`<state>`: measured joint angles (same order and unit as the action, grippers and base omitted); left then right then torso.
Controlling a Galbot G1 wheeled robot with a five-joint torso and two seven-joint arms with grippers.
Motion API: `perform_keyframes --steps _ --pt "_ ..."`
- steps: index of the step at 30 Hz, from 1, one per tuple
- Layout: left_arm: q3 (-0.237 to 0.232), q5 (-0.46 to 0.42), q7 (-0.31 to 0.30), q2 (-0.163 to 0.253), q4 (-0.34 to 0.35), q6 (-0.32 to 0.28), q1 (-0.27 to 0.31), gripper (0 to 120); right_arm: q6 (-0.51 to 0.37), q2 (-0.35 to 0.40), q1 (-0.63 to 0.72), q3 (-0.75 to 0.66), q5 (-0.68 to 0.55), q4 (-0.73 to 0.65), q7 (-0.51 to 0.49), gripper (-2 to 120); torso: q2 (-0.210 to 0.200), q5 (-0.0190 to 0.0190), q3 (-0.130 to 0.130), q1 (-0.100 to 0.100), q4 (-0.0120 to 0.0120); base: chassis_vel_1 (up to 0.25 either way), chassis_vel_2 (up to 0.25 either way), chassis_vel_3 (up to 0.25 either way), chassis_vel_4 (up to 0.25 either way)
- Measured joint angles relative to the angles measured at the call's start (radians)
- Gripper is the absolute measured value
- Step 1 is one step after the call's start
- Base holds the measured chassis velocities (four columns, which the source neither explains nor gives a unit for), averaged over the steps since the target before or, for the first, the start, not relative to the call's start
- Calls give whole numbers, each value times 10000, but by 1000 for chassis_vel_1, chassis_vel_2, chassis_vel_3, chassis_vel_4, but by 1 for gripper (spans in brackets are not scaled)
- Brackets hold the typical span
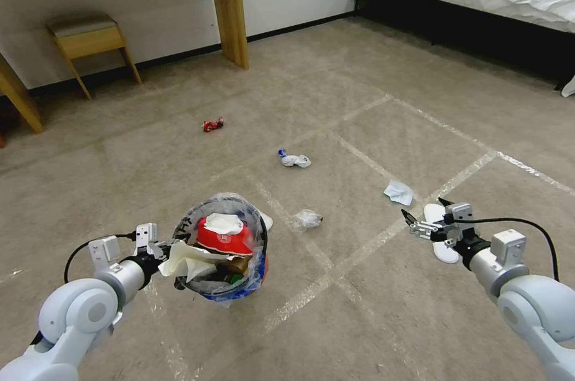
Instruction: Pick up the trash bin and place the garbage on the floor into it.
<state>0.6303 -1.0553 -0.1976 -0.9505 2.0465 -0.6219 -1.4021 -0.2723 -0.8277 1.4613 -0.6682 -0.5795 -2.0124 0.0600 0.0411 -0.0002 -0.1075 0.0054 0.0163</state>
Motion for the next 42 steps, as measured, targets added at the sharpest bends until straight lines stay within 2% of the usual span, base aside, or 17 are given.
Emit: perform_keyframes --steps 10,16,21,26,36,42 --pt "35 82 -88 36 -314 296 -170 1 544 -532 -172 264 667 657 788 100 0 3 0 0 1 0 0 0 0" --pt "27 152 -148 16 -380 368 -186 1 549 -532 -618 790 537 906 653 100 0 2 0 0 -4 0 0 0 0" --pt "-283 581 322 -247 -742 449 449 1 538 -439 -972 1632 259 1084 100 100 0 1 -1 0 4 0 0 0 0" --pt "-347 639 460 -280 -806 469 535 1 495 -371 -1183 2241 244 1119 -136 100 0 1 -1 0 2 0 0 0 0" --pt "202 420 478 57 -709 501 173 1 393 -8 -1926 3338 413 1206 -233 100 0 3 0 0 0 0 0 0 0" --pt "223 332 426 0 -729 451 197 1 361 12 -2410 3702 398 1329 -237 100 0 1 0 0 0 0 0 0 0"
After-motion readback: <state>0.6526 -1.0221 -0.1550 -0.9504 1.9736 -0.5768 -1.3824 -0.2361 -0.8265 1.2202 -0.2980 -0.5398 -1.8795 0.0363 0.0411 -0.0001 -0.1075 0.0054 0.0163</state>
